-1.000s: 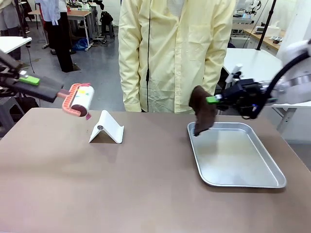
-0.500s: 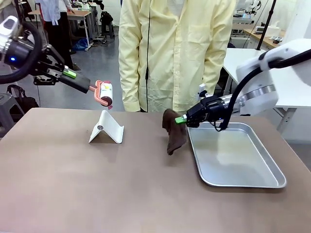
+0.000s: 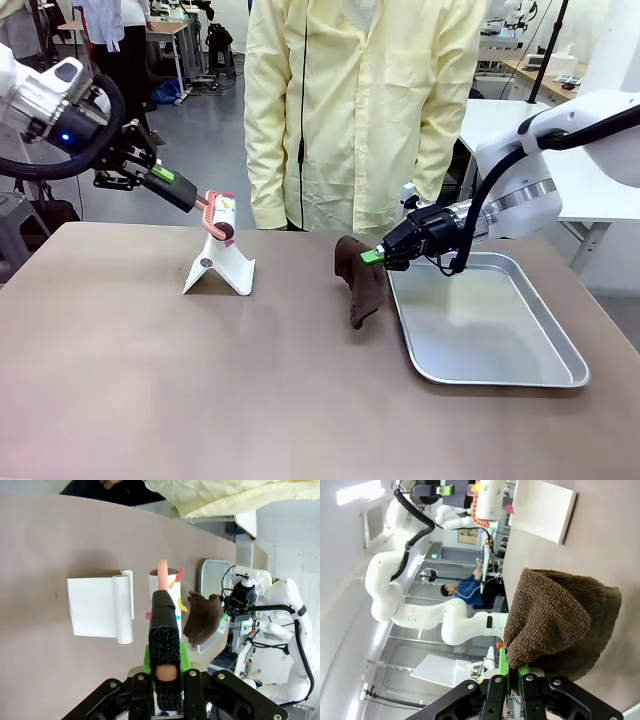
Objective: Clean the surface of the table.
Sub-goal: Return the Lint Roller and towel to their original positions.
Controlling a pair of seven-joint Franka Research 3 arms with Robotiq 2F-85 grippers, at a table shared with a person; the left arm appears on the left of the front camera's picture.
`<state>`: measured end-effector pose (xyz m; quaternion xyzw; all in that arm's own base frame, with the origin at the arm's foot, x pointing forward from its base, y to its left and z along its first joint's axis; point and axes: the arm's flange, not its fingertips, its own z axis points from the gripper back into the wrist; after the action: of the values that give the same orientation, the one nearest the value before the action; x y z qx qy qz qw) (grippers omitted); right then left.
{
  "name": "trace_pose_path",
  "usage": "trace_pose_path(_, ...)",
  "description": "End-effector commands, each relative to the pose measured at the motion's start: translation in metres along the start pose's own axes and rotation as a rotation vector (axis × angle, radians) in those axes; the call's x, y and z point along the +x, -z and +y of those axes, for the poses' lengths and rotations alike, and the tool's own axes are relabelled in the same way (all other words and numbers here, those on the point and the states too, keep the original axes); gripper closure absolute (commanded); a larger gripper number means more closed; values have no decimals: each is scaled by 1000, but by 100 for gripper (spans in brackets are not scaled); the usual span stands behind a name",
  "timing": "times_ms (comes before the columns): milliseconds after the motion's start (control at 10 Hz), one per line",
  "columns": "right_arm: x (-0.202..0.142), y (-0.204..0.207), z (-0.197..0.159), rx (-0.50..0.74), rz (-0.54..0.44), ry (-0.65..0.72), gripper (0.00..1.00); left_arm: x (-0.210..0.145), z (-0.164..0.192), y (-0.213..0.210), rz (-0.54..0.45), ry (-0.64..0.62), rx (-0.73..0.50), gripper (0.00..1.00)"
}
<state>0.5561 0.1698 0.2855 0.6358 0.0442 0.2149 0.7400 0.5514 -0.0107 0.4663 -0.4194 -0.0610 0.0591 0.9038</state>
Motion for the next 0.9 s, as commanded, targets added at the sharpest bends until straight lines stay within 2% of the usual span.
trace_pose_path(0, 1, 7, 0, -3, -8, -5, 92, -2, 2, -10, -26, -4, 4, 78)
trace_pose_path(400, 0, 4, -2, 0, 4, 2, 92, -2, 2, -10, -26, -4, 4, 78)
trace_pose_path(500, 2, 6, 7, -98, 35, 6, 92, 2, 4, -6, -16, -7, 2, 78)
trace_pose_path(800, 15, 12, 12, -221, -11, 19, 92, 11, -2, 10, -10, -19, 54, 78)
